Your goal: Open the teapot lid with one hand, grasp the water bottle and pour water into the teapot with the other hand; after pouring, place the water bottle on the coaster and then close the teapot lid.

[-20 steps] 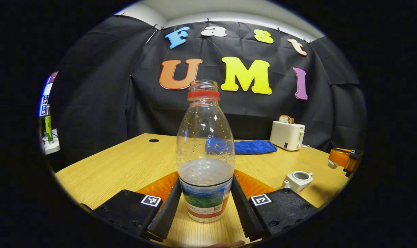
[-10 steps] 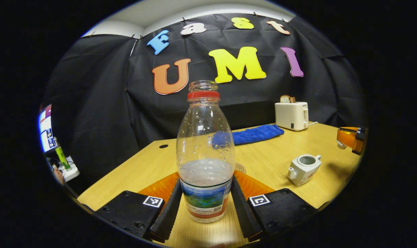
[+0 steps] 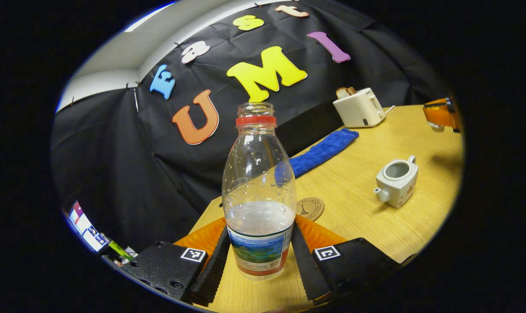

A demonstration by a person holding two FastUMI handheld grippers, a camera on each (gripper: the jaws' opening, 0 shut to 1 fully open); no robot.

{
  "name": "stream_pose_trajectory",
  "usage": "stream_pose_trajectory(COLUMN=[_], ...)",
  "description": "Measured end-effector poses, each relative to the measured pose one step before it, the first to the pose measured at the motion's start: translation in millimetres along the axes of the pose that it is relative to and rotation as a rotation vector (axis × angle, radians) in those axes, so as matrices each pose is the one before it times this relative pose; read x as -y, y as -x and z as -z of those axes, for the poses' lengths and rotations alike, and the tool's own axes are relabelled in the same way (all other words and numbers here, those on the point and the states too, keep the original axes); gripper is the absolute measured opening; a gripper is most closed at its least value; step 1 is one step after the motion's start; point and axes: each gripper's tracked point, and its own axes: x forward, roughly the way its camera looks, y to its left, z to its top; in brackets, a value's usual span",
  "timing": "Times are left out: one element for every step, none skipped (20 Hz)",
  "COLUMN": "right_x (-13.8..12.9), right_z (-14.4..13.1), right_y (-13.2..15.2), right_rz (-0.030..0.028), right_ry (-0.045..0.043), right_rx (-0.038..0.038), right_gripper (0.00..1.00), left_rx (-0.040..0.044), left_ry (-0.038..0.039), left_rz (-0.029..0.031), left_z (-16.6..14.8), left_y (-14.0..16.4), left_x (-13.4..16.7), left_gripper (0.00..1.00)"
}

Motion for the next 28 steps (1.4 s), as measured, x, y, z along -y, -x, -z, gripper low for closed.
stream_pose_trajectory(right_x=[1.5,1.68,-0.26,-0.87,0.03,0.08,0.64,1.75,2.21,1.61,1.52,1.65,2.18,0.93,0.89,2.27,0.53,-0.25,-0.02,-0.11,1.4,0.14,-0.94,0.11,0.73,0.19,-0.05,-0.18], right_z=[-1.03,-0.59,0.64,0.19,0.22,-0.57,0.31,-0.18,0.68,1.06,2.34,1.3,0.23,0.03,-0.75,-0.12,0.81,1.01,0.86,0.07,0.23,-0.9,-0.03,-0.95,-0.76,-0.78,0.79,-0.08], right_y=[0.08,-0.27,0.05,0.57,0.56,-0.49,-0.32,-0.48,-0.74,-0.32,-1.47,-0.47,-0.93,0.16,0.29,-0.16,-0.38,-0.04,-0.95,-0.31,0.28,0.11,-0.49,0.35,0.24,-0.06,0.0,-0.02], right_rz=[0.0064,0.00538,0.0002,-0.00304,-0.00235,-0.00084,0.00119,0.00255,0.00403,0.00384,0.00326,0.00563,0.00598,0.00095,0.00416,0.0047,0.00081,-0.00173,-0.00166,0.00018,0.00329,0.00028,-0.00319,0.00017,0.00205,0.00053,-0.00139,-0.00043], right_ry=[0.0076,0.00568,-0.00088,-0.00431,-0.00238,-0.001,-0.00065,-0.0025,-0.00373,-0.00534,-0.00451,-0.004,-0.00401,0.00007,-0.00012,-0.00166,-0.00287,-0.00309,-0.00248,-0.00007,-0.00028,-0.00028,0.00178,0.00112,0.00101,0.00171,0.0007,-0.00024], right_rx=[0.00412,0.00401,0.00037,-0.002,-0.00151,-0.0003,-0.00084,-0.00001,-0.00309,-0.00486,-0.00714,-0.00466,-0.00183,-0.00129,0.00169,0.00095,-0.0023,-0.00437,-0.00355,-0.00117,0.00117,0.00263,0.00158,0.00354,0.004,0.00129,0.00056,-0.00056], right_gripper=[0.01,0.01,0.01,0.02,0.02,0.02,0.02,0.02,0.02,0.02,0.02,0.01,0.01,0.01,0.01,0.01,0.01,0.01,0.01,0.01,0.01,0.02,0.02,0.02,0.02,0.02,0.01,0.02], left_rx=[-0.00718,-0.00426,-0.01006,-0.00597,-0.00364,-0.00126,0.00077,0.00207,0.00162,0.00757,-0.0026,0.00111,0.00315,0.00335,-0.00093,0.00672,-0.00303,-0.00569,-0.00547,0.00168,0.00611,0.00266,-0.00135,0.00212,-0.0008,-0.00193,0.0038,-0.00518], left_ry=[-0.04605,-0.04376,-0.03639,-0.03006,-0.03284,-0.04044,-0.04636,-0.05053,-0.05051,-0.05138,-0.03948,-0.03372,-0.03224,-0.03189,-0.03731,-0.04547,-0.04938,-0.05199,-0.04372,-0.03758,-0.03232,-0.02887,-0.02722,-0.02849,-0.02429,-0.0206,-0.01777,-0.0197], left_rz=[-0.00936,-0.0031,-0.00071,-0.00443,-0.0064,-0.00456,-0.00879,-0.00866,-0.00356,0.00073,0.00112,0.00294,-0.00028,0.00244,-0.00034,-0.01536,-0.01964,-0.01229,-0.00723,-0.00346,0.00475,0.01204,0.00702,-0.00269,-0.00904,-0.00557,-0.01407,-0.00183], left_z=[0.44,-0.02,0.35,0.79,0.02,-0.04,-1.63,-1.43,-1.0,-2.51,-0.94,-0.86,-2.52,-0.73,-0.77,-3.79,-1.46,-0.7,-1.48,-2.33,-4.62,-2.21,-2.23,-3.06,-1.14,-0.86,-1.4,-0.31], left_y=[-2.46,-2.56,-0.87,-4.17,-0.68,-1.1,-0.17,0.45,0.83,0.18,-0.36,-0.18,1.28,1.65,-0.26,1.92,-0.46,-0.73,-0.34,-0.01,0.05,-0.48,0.72,1.7,1.0,-0.62,3.03,1.95], left_x=[-1.62,0.08,0.95,-0.5,-1.07,0.75,1.19,-0.71,1.07,1.28,1.26,1.59,1.26,0.29,2.07,-2.25,-3.24,-1.41,2.53,1.94,1.87,3.57,1.34,0.56,-3.6,-3.0,-2.55,0.44], left_gripper=[0.75,0.75,0.75,0.75,0.75,0.75,0.75,0.75,0.75,0.75,0.75,0.75,0.75,0.75,0.75,0.75,0.75,0.75,0.75,0.75,0.75,0.75,0.78,0.75,0.75,0.75,0.75,0.75])
